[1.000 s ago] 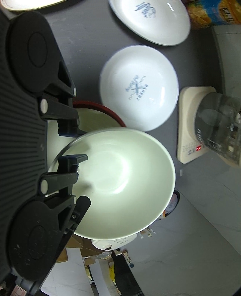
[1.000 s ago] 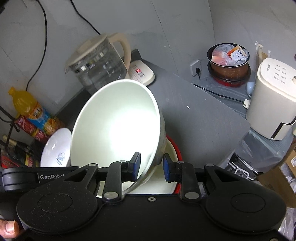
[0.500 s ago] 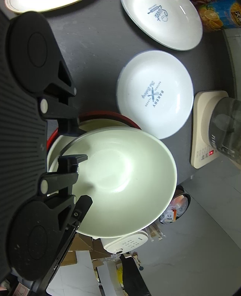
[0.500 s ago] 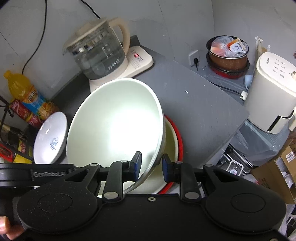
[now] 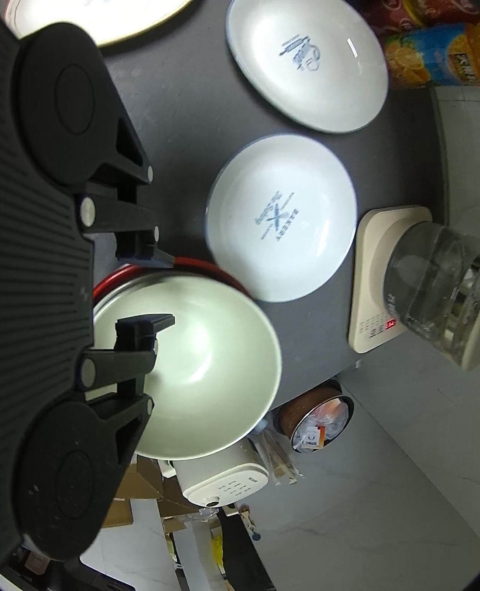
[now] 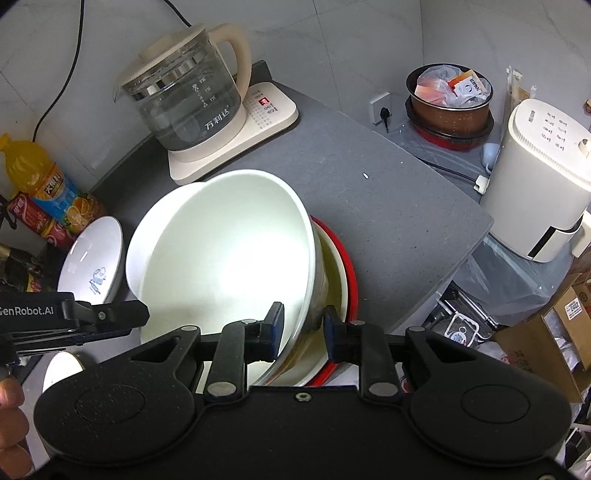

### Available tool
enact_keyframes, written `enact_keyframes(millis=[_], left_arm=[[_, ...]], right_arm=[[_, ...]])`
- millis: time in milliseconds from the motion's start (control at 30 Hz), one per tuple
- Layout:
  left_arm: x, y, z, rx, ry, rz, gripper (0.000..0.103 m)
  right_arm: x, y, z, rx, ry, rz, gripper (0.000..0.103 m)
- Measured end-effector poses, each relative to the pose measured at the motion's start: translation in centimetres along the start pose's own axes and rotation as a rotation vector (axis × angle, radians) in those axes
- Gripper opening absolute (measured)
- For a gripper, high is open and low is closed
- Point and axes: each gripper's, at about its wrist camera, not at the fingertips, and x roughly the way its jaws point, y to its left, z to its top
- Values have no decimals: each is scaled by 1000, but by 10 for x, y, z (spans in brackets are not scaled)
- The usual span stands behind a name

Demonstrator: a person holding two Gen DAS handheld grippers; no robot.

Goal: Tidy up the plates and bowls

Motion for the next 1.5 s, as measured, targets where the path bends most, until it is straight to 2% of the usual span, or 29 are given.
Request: enact_keyframes(millis=[100, 400, 500, 600, 667, 733, 833, 1033, 1200, 1267, 1367, 1500], left_arm=[[-6, 4, 1, -5, -20, 4, 27], [-21, 23, -5, -22, -50, 18, 36], [-26, 30, -9, -22, -54, 30, 40], [-33, 37, -13, -26, -68, 38, 44], [-39, 41, -16, -25, -80, 45, 49], [-44, 45, -19, -29, -91, 60, 56], [-49, 52, -23, -38, -100, 70, 59], [-58, 67, -29, -70, -108, 93, 59], [-65, 81, -33, -109, -121, 123, 60], [-66, 87, -33, -127, -124, 141, 60], [-66, 94, -33, -153, -121, 166, 61], [-70, 103, -35, -191, -136, 214, 72]], right_arm=[[-6, 2, -1, -9, -18, -32, 30], [-21, 4, -8, 5, -67, -35, 30], [-27, 7, -11, 11, -76, -28, 33], [-35, 12, -13, 11, -89, -9, 40], [-39, 17, -15, 0, -95, 9, 48], [-42, 23, -16, -14, -98, 28, 52], [-42, 33, -18, -37, -91, 56, 61], [-38, 56, -19, -93, -67, 101, 63], [-31, 76, -15, -156, -46, 145, 69], [-28, 84, -13, -181, -39, 164, 76], [-20, 95, -7, -234, -17, 200, 77], [-9, 113, 1, -323, 31, 236, 78]])
